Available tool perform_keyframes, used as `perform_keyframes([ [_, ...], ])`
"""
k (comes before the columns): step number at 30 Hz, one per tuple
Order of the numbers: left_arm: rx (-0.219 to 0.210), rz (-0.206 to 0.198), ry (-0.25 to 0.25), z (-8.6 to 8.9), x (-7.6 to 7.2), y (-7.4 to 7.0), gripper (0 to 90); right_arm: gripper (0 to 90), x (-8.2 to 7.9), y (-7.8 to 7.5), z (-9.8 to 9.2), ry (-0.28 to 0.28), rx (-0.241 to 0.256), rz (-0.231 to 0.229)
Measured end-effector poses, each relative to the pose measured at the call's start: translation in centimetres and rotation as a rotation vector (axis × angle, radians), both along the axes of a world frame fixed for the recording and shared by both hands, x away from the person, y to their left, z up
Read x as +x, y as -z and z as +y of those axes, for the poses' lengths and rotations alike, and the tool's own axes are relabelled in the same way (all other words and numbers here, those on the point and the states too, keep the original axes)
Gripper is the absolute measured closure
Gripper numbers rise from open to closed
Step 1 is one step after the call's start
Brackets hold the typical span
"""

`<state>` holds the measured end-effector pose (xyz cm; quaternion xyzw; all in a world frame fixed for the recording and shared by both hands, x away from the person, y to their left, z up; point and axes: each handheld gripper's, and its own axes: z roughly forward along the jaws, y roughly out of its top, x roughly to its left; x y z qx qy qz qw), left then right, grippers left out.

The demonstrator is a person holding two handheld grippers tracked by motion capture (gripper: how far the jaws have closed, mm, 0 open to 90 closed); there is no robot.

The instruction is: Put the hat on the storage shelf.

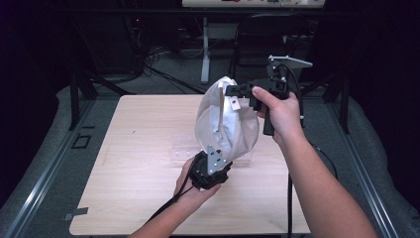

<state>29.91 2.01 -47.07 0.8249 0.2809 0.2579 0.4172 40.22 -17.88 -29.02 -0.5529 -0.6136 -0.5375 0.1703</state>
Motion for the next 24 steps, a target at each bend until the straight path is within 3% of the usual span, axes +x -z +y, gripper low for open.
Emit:
perform_keyframes([
  [6,0.032,0.002,-0.015,0.8,0.6,-0.3,68.6,82.1,0.0,-0.1,0.0,0.001,-0.004,-0.001],
  [10,0.015,0.005,-0.024,1.9,1.1,-0.8,76.7,82.1,-0.1,-0.4,0.1,0.004,-0.001,-0.008],
  [15,-0.042,0.042,-0.028,3.2,2.2,-1.4,79.4,82.1,-0.3,-0.6,0.4,-0.001,0.001,-0.012],
  [24,-0.171,0.117,0.030,4.7,3.9,-2.4,82.8,82.1,0.0,-0.1,1.3,-0.019,-0.011,-0.008],
])
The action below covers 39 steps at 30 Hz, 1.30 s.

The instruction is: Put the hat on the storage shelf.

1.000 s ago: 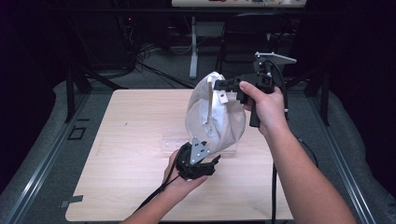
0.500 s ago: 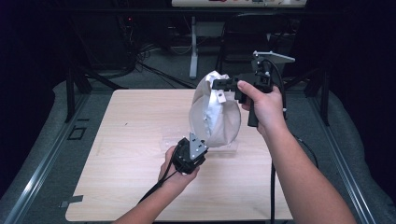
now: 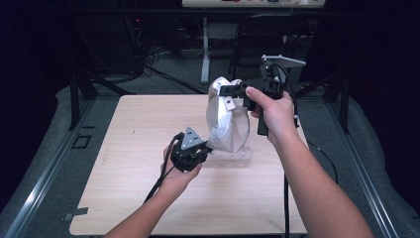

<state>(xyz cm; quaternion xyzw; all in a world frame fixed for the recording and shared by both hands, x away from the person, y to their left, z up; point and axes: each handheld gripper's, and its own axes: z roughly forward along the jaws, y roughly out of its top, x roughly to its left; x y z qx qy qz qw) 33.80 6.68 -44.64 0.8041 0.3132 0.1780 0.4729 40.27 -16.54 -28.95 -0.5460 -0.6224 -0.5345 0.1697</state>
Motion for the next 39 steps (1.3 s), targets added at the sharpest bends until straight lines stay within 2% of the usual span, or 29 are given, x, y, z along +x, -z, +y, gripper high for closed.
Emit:
perform_keyframes([
  [2,-0.025,0.014,0.006,0.3,0.4,-0.2,83.0,82.1,0.1,0.2,0.2,0.005,0.000,0.003],
  [9,-0.041,0.034,0.023,0.6,1.2,0.2,83.2,82.1,0.3,0.9,0.2,0.003,-0.003,0.012],
  [24,-0.015,0.056,0.022,0.7,2.2,3.0,83.0,82.1,1.4,3.8,0.3,0.000,-0.016,0.067],
  [31,-0.014,0.065,0.045,0.5,2.3,3.9,83.1,82.1,1.6,4.5,0.4,-0.004,-0.024,0.079],
  [39,-0.015,0.073,0.031,1.1,2.5,4.6,83.0,82.1,1.8,5.3,0.5,-0.003,-0.015,0.094],
])
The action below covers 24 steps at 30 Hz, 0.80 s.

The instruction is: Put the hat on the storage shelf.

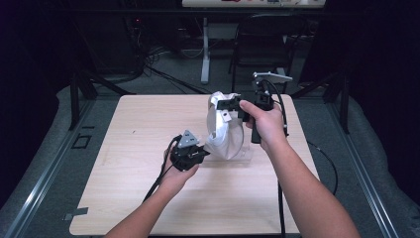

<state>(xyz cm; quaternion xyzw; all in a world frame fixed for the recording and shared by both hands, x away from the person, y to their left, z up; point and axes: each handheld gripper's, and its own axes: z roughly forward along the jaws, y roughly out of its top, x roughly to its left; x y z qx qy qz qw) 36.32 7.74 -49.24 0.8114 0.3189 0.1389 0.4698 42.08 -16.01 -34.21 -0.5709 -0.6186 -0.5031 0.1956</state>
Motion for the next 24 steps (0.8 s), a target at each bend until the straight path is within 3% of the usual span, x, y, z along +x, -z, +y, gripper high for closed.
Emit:
perform_keyframes([
  [7,0.008,-0.009,-0.028,0.3,-0.7,0.2,83.5,82.0,0.0,0.1,0.6,-0.016,0.006,0.001],
  [15,0.011,0.012,-0.077,0.1,-1.1,0.5,83.8,82.0,0.0,0.3,0.9,-0.020,0.004,-0.006],
  [24,-0.042,0.029,-0.123,0.6,-1.4,1.0,83.8,82.0,-0.1,0.5,1.3,-0.027,-0.005,-0.007],
])
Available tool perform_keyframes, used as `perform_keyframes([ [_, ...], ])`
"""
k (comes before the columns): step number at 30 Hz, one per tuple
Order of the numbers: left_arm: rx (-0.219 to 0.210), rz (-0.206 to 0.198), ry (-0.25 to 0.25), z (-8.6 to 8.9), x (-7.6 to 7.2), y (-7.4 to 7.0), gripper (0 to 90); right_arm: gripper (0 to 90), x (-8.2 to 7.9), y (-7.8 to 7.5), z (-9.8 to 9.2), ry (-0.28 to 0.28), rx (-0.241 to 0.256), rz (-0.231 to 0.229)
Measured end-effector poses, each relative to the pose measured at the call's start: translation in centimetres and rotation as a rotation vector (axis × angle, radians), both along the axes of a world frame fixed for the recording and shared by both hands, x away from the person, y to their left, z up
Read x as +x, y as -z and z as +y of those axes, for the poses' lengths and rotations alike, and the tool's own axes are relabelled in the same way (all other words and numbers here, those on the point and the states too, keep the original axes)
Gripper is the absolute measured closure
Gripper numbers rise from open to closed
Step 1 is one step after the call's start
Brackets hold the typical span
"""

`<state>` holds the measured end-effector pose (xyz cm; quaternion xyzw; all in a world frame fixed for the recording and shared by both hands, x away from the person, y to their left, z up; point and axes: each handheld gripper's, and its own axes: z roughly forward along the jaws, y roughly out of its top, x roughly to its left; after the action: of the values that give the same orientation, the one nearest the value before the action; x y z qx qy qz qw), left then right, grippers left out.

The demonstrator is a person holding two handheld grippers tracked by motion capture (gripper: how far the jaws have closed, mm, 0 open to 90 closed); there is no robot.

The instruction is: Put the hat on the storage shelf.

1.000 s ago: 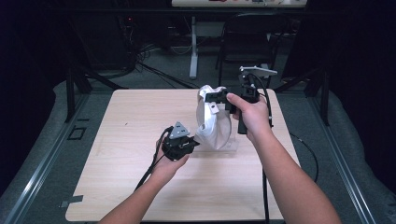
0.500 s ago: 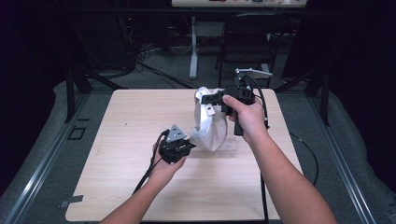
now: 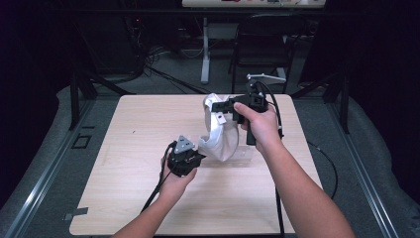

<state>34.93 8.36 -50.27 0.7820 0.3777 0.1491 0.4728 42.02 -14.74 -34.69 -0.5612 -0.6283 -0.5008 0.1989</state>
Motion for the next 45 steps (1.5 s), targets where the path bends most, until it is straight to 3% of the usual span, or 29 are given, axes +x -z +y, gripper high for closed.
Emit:
perform_keyframes([
  [10,0.028,0.041,0.024,0.0,0.5,0.3,84.3,82.0,0.1,0.3,0.4,0.000,-0.003,0.002],
  [14,0.006,0.071,0.017,0.5,0.7,1.2,84.0,81.9,0.1,0.7,0.7,-0.004,-0.051,-0.003],
  [21,0.087,0.075,0.011,-0.4,0.7,2.3,84.2,82.0,0.4,1.7,0.7,0.002,-0.073,0.011],
  [30,0.077,0.074,0.012,-0.2,0.7,2.4,82.9,81.9,0.4,2.5,0.2,0.018,-0.076,0.016],
  [34,0.049,0.087,0.005,0.1,0.6,2.3,80.3,81.8,0.4,2.4,0.1,0.021,-0.075,0.014],
  [40,0.066,0.054,0.003,0.1,0.2,1.9,76.3,81.6,0.4,2.4,0.1,0.024,-0.087,0.011],
  [45,0.061,0.058,0.002,0.2,0.1,1.8,72.6,81.5,0.4,2.3,-0.1,0.027,-0.090,0.010],
])
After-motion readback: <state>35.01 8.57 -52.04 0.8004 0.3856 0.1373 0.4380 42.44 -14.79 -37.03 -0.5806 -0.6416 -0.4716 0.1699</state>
